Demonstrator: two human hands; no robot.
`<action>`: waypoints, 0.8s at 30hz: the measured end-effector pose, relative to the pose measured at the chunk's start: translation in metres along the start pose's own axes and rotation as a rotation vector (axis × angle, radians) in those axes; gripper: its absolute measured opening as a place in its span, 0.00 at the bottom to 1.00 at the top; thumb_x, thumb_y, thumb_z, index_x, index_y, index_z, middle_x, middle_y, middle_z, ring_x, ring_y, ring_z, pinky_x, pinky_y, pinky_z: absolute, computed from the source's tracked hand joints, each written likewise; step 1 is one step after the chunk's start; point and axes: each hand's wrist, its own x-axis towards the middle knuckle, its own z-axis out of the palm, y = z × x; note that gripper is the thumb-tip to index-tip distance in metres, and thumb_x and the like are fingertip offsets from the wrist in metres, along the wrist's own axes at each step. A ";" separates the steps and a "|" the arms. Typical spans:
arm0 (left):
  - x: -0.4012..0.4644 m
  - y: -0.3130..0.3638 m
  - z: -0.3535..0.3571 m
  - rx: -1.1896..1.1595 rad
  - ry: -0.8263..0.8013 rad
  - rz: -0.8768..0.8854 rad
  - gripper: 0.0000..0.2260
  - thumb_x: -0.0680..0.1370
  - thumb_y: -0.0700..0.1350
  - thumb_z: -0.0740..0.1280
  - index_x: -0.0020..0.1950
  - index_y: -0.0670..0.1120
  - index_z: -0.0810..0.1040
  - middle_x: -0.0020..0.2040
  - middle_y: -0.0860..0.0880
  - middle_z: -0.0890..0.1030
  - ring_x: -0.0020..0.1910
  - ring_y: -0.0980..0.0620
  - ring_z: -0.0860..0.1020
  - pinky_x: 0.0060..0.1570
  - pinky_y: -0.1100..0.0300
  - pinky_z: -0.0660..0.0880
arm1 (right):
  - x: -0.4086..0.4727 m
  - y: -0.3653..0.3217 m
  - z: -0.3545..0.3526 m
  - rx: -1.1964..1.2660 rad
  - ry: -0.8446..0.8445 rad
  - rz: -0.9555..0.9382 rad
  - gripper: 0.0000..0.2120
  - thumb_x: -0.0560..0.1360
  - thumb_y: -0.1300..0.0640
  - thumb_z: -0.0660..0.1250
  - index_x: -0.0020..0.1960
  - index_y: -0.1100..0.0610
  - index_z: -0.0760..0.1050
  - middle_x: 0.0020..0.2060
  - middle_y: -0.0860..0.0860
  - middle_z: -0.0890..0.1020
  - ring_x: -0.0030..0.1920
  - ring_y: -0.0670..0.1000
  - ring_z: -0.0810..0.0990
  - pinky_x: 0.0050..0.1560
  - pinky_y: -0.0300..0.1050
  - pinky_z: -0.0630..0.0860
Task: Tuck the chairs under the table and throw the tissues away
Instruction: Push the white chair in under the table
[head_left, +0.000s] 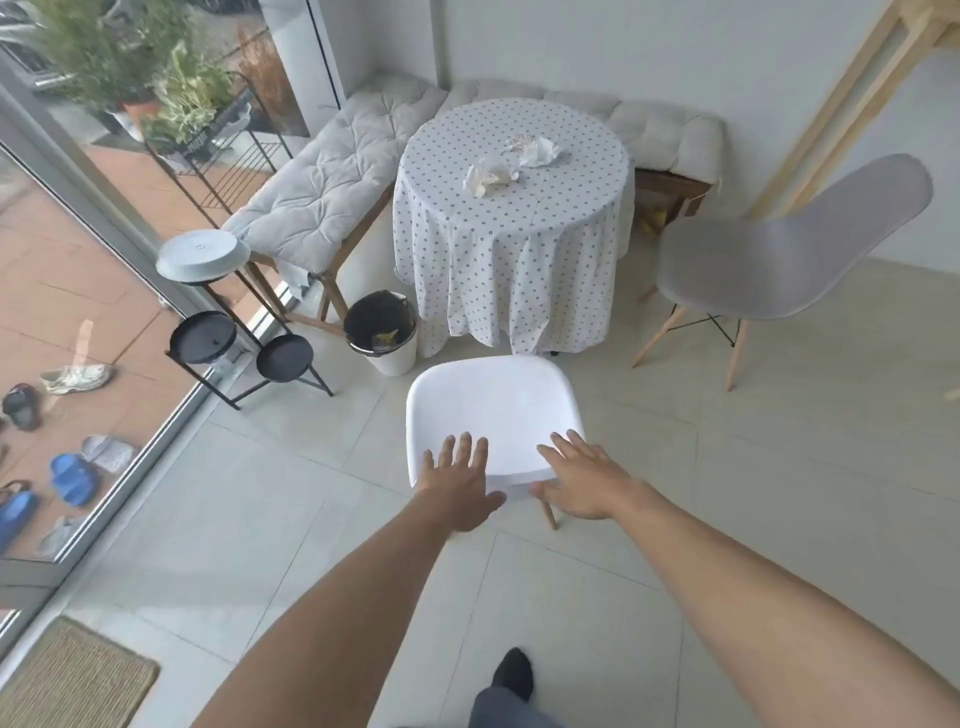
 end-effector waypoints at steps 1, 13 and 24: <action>0.003 0.005 0.004 0.011 -0.013 0.000 0.38 0.84 0.65 0.52 0.85 0.47 0.39 0.87 0.45 0.42 0.85 0.41 0.42 0.81 0.37 0.47 | 0.001 0.004 0.003 -0.019 -0.015 -0.014 0.37 0.81 0.32 0.51 0.82 0.52 0.51 0.83 0.54 0.49 0.82 0.56 0.42 0.79 0.59 0.46; 0.024 0.015 0.015 0.148 0.073 0.066 0.23 0.86 0.61 0.49 0.66 0.44 0.70 0.62 0.44 0.78 0.60 0.40 0.76 0.59 0.45 0.69 | 0.025 0.023 0.020 -0.103 0.063 -0.070 0.29 0.82 0.34 0.46 0.71 0.52 0.68 0.65 0.52 0.76 0.67 0.57 0.70 0.72 0.53 0.61; 0.076 -0.040 -0.029 0.105 0.123 0.077 0.24 0.86 0.61 0.51 0.67 0.44 0.72 0.63 0.44 0.78 0.64 0.39 0.75 0.63 0.46 0.68 | 0.085 -0.007 -0.012 -0.001 0.102 0.005 0.29 0.82 0.34 0.46 0.70 0.53 0.69 0.64 0.53 0.76 0.67 0.57 0.70 0.71 0.54 0.62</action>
